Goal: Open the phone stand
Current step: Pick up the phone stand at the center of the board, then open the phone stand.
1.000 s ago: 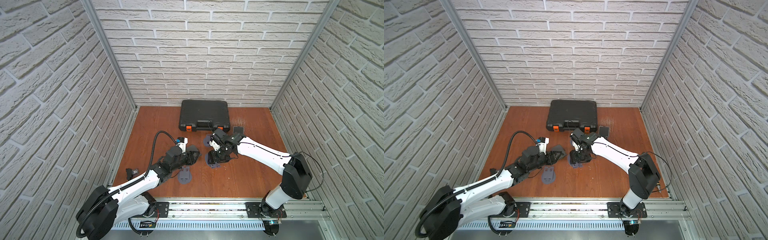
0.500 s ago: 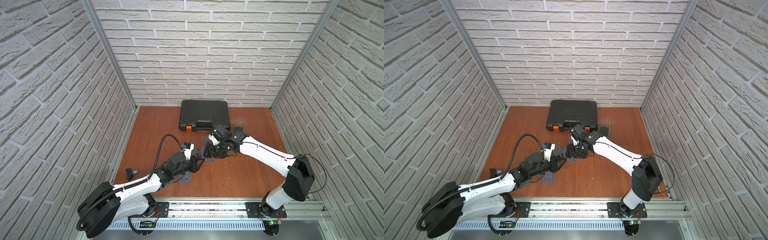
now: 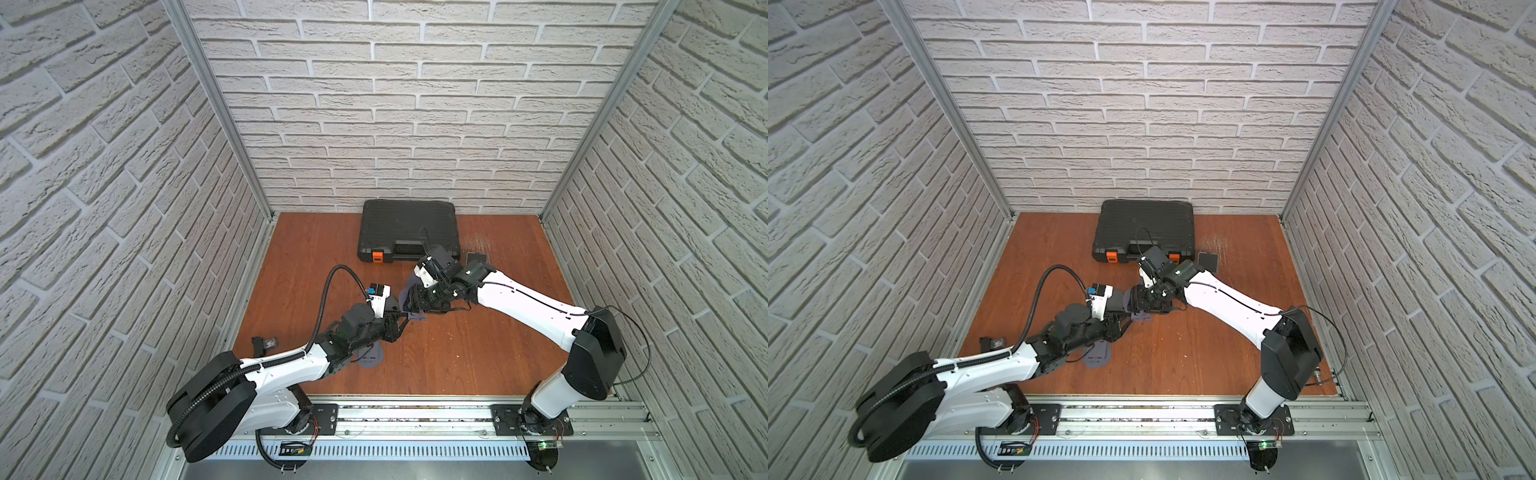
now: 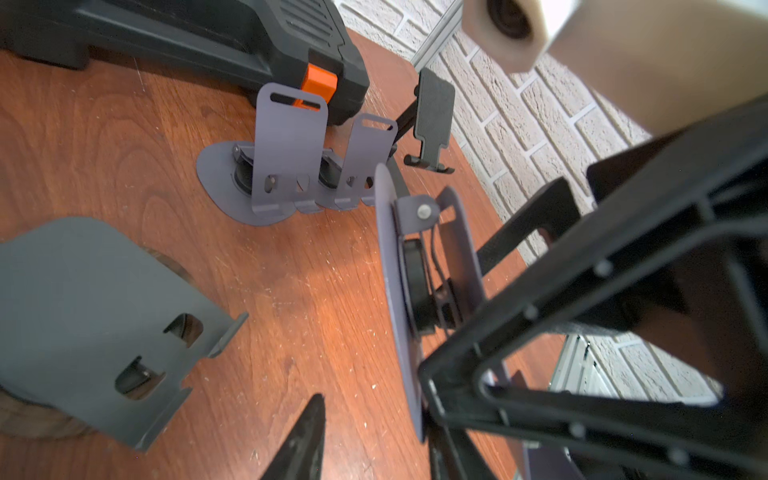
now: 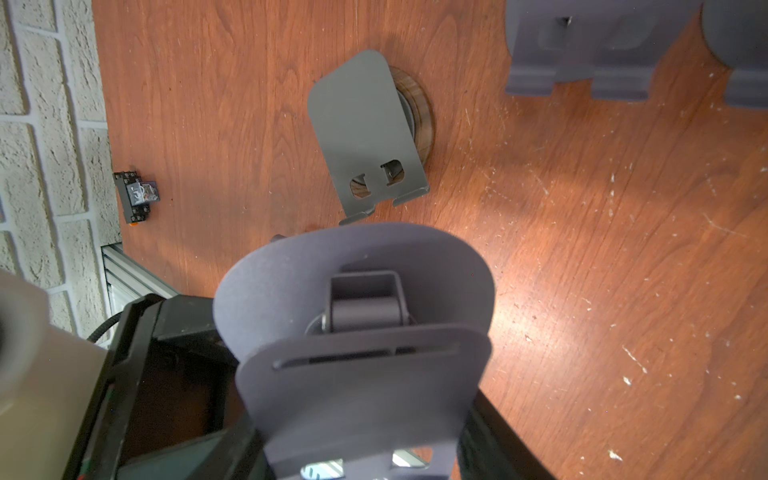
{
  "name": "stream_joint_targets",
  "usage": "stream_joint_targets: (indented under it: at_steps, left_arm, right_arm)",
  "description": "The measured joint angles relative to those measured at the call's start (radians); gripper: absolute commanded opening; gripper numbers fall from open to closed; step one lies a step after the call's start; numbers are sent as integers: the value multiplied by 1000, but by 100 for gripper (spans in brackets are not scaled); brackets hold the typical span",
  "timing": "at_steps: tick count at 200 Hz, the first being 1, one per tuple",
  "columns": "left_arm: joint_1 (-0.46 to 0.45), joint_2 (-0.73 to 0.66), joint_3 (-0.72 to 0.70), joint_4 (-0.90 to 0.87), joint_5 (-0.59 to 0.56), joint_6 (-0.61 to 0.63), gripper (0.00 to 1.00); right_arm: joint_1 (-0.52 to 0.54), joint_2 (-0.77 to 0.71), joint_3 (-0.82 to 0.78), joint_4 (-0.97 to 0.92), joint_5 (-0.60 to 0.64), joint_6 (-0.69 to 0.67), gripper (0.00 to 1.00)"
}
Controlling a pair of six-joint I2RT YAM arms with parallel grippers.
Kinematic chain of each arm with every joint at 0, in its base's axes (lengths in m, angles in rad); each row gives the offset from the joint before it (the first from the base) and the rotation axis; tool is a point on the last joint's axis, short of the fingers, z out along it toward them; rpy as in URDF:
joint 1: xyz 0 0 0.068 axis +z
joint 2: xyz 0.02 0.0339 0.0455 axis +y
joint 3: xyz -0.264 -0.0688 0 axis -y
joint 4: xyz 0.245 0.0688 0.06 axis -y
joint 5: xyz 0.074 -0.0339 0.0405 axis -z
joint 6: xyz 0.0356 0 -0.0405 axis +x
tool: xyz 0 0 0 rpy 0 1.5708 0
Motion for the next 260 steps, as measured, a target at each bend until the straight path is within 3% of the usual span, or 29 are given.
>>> stream_joint_targets:
  at_steps: [65, 95, 178, 260]
  left_arm:
    - [0, 40, 2, 100, -20, 4, 8]
    - [3, 46, 2, 119, -42, 0, 0]
    - [62, -6, -37, 148, -67, 43, 0]
    - [128, -82, -66, 106, 0, 130, 0]
  right_arm:
    - [-2, 0, 0, 40, 1, 5, 14]
    - [-5, 0, 0, 58, 2, 4, 13]
    - [-35, 0, -10, 142, -82, -15, 10]
    - [-75, -1, -8, 125, -221, -122, 9]
